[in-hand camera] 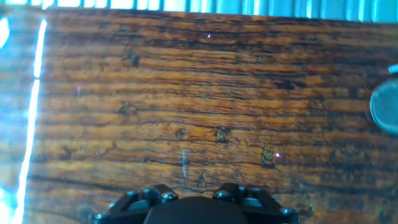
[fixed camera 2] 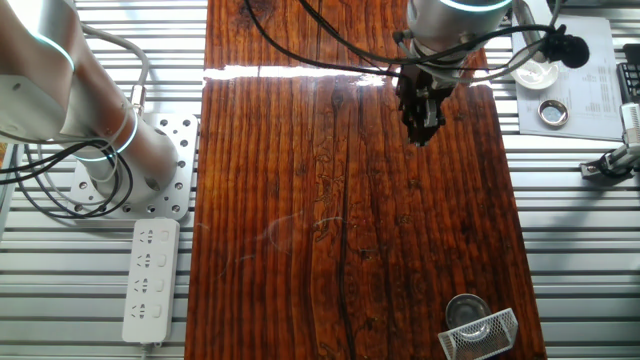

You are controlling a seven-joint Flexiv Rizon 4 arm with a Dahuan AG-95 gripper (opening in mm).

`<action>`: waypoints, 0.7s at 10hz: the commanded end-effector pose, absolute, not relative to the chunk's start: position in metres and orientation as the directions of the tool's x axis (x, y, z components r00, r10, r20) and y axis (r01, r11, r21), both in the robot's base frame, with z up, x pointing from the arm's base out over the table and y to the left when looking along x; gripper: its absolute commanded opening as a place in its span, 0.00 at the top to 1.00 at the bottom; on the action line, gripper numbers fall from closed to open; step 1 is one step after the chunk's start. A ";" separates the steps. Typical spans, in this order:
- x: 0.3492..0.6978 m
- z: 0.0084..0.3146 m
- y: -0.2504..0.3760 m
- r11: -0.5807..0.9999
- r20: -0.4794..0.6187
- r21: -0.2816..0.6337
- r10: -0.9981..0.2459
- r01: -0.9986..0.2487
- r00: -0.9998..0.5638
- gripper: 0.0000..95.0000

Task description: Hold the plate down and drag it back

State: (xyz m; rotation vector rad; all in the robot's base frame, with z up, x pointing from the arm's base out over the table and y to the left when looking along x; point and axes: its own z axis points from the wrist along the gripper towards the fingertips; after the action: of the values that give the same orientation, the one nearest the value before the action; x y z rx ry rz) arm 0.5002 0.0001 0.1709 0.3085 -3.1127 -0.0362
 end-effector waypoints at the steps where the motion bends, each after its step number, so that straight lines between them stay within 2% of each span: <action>1: 0.500 0.171 0.000 0.974 0.015 0.024 -0.225 -0.225 -0.974 1.00; 7: 0.500 0.169 0.000 0.974 0.027 0.006 -0.225 -0.225 -0.974 1.00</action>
State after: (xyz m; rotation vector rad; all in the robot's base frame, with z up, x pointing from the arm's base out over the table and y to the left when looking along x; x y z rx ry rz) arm 0.5006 -0.0004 0.1687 0.3465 -3.0927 -0.0040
